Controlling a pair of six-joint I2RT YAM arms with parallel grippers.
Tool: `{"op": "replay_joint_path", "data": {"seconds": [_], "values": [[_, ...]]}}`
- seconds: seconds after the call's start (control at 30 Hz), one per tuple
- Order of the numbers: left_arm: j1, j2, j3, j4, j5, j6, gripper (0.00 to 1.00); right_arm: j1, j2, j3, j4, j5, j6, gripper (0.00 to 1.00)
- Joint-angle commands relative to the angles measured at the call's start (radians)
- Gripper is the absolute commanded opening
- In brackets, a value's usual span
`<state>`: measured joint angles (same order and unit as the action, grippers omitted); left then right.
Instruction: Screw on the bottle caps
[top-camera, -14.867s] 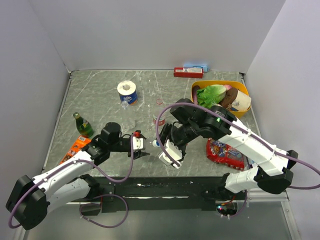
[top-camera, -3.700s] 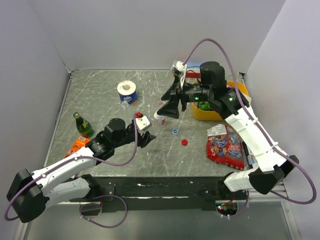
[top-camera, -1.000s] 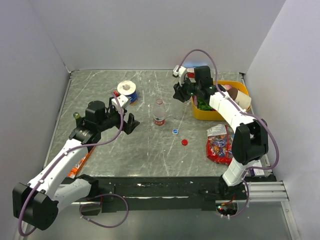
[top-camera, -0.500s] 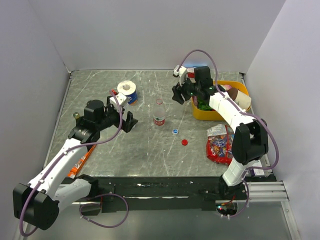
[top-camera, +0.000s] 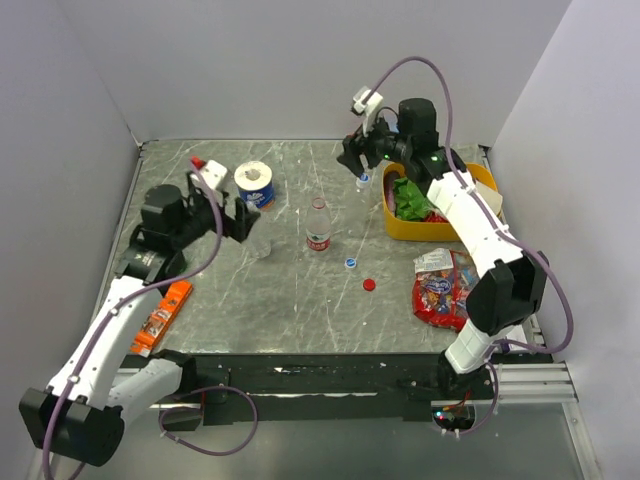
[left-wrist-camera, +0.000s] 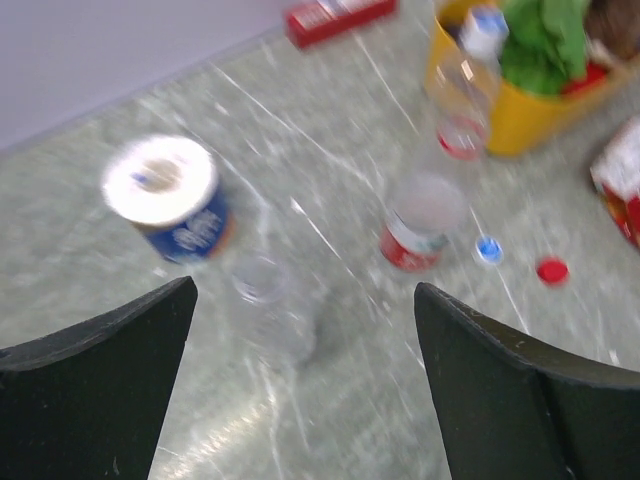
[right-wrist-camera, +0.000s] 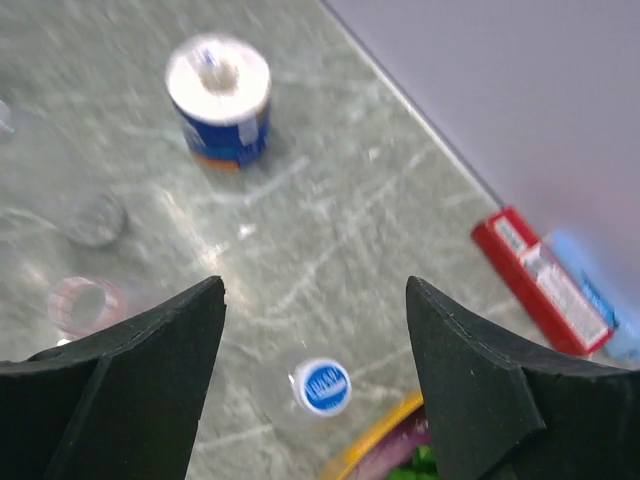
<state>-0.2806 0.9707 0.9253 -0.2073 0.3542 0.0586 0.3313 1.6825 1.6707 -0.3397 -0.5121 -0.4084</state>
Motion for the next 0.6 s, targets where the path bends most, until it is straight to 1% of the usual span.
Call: {"op": "replay_joint_path", "data": {"seconds": [0.0, 0.03, 0.07, 0.1, 0.17, 0.23, 0.3, 0.33, 0.37, 0.43, 0.57], "values": [[0.073, -0.038, 0.142, 0.034, -0.084, -0.118, 0.96, 0.122, -0.056, 0.049, 0.022, -0.055, 0.054, 0.80], [0.089, -0.033, 0.164, 0.032, -0.116, -0.129, 0.96, 0.147, -0.055, 0.047, 0.033, -0.049, 0.060, 0.80], [0.122, -0.032, 0.184, 0.031, -0.129, -0.140, 0.96, 0.170, -0.046, 0.046, 0.039, -0.048, 0.066, 0.80], [0.141, -0.030, 0.216, 0.034, -0.139, -0.166, 0.96, 0.219, -0.038, 0.046, 0.045, -0.051, 0.074, 0.80], [0.185, -0.030, 0.239, 0.043, -0.150, -0.189, 0.96, 0.264, -0.011, 0.049, 0.077, -0.034, 0.112, 0.80], [0.201, -0.035, 0.259, 0.042, -0.149, -0.197, 0.96, 0.323, 0.014, 0.060, 0.094, -0.011, 0.149, 0.81], [0.213, -0.046, 0.253, 0.045, -0.144, -0.195, 0.96, 0.360, 0.046, 0.064, 0.129, 0.035, 0.154, 0.82], [0.216, -0.059, 0.248, 0.045, -0.141, -0.195, 0.96, 0.398, 0.060, 0.081, 0.131, 0.055, 0.152, 0.82], [0.224, -0.067, 0.244, 0.043, -0.139, -0.195, 0.96, 0.413, 0.090, 0.092, 0.133, 0.104, 0.152, 0.82], [0.231, -0.087, 0.230, 0.033, -0.130, -0.200, 0.96, 0.443, 0.121, 0.119, 0.140, 0.150, 0.160, 0.83], [0.251, -0.113, 0.218, 0.011, -0.109, -0.203, 0.96, 0.460, 0.199, 0.153, 0.143, 0.198, 0.189, 0.84]]}}
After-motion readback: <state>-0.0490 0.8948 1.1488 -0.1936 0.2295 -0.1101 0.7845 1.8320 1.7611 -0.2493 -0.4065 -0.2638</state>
